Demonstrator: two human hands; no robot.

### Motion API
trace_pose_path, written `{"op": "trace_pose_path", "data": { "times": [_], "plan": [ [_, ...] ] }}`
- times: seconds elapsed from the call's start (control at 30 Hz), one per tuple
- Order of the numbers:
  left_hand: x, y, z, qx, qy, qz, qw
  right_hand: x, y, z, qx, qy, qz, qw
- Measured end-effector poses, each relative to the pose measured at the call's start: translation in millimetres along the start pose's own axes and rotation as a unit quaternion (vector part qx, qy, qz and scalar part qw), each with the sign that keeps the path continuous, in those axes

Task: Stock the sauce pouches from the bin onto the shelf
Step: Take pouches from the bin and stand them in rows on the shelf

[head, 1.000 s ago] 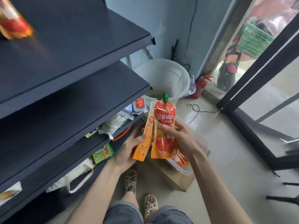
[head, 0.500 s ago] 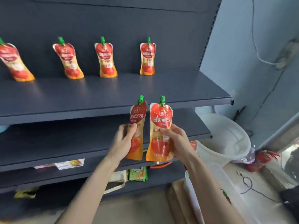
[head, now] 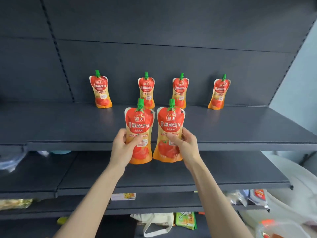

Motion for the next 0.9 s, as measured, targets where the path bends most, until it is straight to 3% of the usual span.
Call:
{"op": "trace_pose_path", "data": {
  "times": [0.23,0.53,0.9],
  "plan": [
    [79,-76,17,-0.016,0.005,-0.051,0.999,62,79,-22,-0.01,-0.028,-0.024,0.999],
    [192,-119,56,-0.025,0.002,-0.088,0.996,173,137,-63,-0.02,-0.03,-0.022,0.999],
    [297,-134,82,-0.036,0.013,-0.066,0.997,277,168,-107,-0.031,-0.021,-0.034,0.999]
  ]
}}
Point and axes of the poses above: each hand's wrist, its own x-axis towards the middle knuckle, its own y-axis out of the palm, z = x × y, the point moved 9 cm from there along x, towards the middle knuckle, and after that the axes turned 14 degrees about x, right-handed, at the moved point
